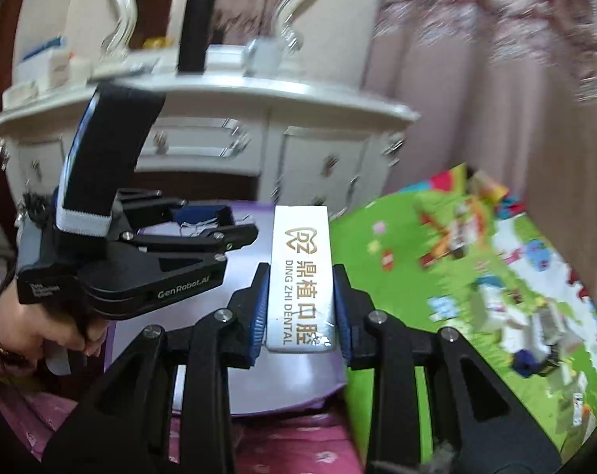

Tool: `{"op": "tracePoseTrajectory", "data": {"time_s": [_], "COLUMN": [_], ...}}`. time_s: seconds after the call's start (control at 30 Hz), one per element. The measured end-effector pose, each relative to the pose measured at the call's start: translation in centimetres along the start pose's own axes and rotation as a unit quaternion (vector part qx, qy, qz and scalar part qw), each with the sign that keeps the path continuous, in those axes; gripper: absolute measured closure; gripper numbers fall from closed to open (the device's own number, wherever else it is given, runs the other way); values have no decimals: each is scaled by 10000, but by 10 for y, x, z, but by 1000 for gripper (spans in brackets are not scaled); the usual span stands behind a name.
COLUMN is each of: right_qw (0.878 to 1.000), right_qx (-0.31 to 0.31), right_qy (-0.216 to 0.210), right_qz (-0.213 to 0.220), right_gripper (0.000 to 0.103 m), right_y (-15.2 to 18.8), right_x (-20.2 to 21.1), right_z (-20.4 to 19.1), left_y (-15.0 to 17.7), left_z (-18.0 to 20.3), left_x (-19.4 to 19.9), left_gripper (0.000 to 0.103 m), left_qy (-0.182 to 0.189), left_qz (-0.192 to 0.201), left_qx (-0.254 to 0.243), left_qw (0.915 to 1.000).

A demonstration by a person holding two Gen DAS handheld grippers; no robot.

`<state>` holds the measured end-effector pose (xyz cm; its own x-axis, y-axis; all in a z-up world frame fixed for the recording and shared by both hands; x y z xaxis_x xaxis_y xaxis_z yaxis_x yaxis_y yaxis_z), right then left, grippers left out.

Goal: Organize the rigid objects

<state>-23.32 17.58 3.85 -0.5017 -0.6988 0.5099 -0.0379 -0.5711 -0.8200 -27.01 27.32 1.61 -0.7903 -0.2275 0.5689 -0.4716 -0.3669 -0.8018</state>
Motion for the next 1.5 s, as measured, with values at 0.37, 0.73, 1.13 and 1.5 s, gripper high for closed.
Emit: {"op": "tracePoseTrajectory", "data": {"time_s": [0.37,0.73,1.13,1.5], "right_qw": [9935,9929,9511,8388], "right_qx": [356,-281,-2723,-4560], "right_qy": [-738,-868,923,2431], "right_qz": [-793,-763,-1128,-1713], "right_gripper": [69,30,21,21], "right_y": [35,41,148,307], "right_x": [-45,-33,5,94], "right_z": [-56,-30,183,326], "left_y": [46,44,44,33], "left_z": [-56,-55,92,301], "left_x": [-12,-17,-72,-202], "left_gripper": [70,16,15,15], "left_qy": [-454,-1041,567,2112], "left_qz": [-744,-947,-1669,-2132], "left_qx": [497,649,-320,-2016], "left_qw": [9949,9879,9838,9324]}}
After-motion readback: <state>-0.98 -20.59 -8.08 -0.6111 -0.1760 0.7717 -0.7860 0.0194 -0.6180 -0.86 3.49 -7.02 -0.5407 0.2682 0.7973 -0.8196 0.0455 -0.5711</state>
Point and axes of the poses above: each gripper's, at about its wrist camera, not at the fingertips, and x roughly against the way its jaws point, z to its right, y to its underside, the point moved 9 cm from there along -x, roughly the way its jaws point, and after that the axes turned 10 degrees about y, right-handed, at the moved point
